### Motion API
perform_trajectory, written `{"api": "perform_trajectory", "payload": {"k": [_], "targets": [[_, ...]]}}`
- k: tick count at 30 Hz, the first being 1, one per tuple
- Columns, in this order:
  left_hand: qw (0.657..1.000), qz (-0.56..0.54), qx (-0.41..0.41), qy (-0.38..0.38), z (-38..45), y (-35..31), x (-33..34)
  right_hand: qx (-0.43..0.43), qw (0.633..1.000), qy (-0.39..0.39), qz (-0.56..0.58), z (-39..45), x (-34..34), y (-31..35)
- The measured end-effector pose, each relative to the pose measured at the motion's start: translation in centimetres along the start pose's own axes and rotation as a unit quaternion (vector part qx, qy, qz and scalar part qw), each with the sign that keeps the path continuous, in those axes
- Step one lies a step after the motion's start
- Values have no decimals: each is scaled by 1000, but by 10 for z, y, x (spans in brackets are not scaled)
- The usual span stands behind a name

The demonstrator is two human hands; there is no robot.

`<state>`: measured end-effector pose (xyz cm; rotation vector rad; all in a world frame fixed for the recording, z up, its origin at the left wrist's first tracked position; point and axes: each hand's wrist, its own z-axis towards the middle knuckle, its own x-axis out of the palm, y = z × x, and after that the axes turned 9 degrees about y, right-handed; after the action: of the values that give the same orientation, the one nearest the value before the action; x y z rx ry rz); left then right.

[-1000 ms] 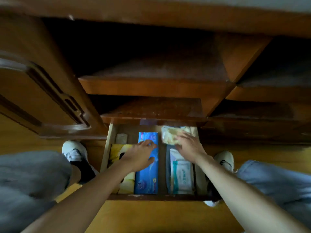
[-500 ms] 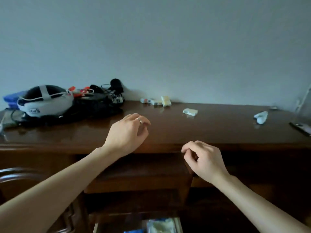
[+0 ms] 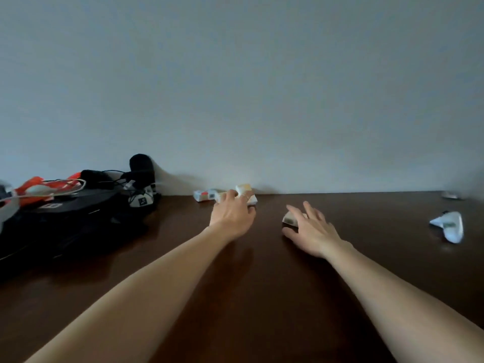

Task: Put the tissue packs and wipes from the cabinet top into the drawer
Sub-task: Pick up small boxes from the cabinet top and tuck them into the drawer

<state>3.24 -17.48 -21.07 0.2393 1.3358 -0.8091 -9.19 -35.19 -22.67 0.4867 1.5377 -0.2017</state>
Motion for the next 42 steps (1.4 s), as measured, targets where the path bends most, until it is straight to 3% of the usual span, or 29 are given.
{"api": "perform_trajectory", "payload": {"k": [3, 5, 8, 10, 16, 23, 26, 31, 34, 37, 39, 42], "targets": [[997, 69, 15, -13, 73, -10, 32, 9, 1000, 16, -10, 28, 15, -9], [995, 96, -17, 8, 109, -7, 53, 1, 1000, 17, -14, 35, 19, -12], [988, 141, -62, 20, 132, -3, 74, -6, 1000, 16, -18, 38, 19, -14], [989, 140, -34, 27, 126, -9, 76, -5, 1000, 26, -13, 36, 16, -14], [988, 34, 62, 140, 33, -17, 44, -13, 1000, -25, 3, 10, 10, -1], [983, 14, 109, 149, -134, -19, -5, -73, 997, -27, 14, -86, 14, 28], [987, -18, 140, 82, -215, -17, -25, -136, 987, -58, 59, -152, 23, 47], [966, -144, 167, -137, -360, -6, -32, -230, 909, -266, 225, -271, 72, 89], [933, -304, 76, -177, -430, 10, -12, -214, 880, -260, 336, -321, 113, 107], [869, -474, -80, -116, -478, 31, 29, -183, 882, -118, 418, -346, 169, 120], [799, -560, -209, -61, -495, 51, 60, -135, 873, 10, 469, -351, 208, 125], [642, -689, -336, 20, -513, 78, 100, -45, 816, 166, 551, -356, 263, 131]]}}
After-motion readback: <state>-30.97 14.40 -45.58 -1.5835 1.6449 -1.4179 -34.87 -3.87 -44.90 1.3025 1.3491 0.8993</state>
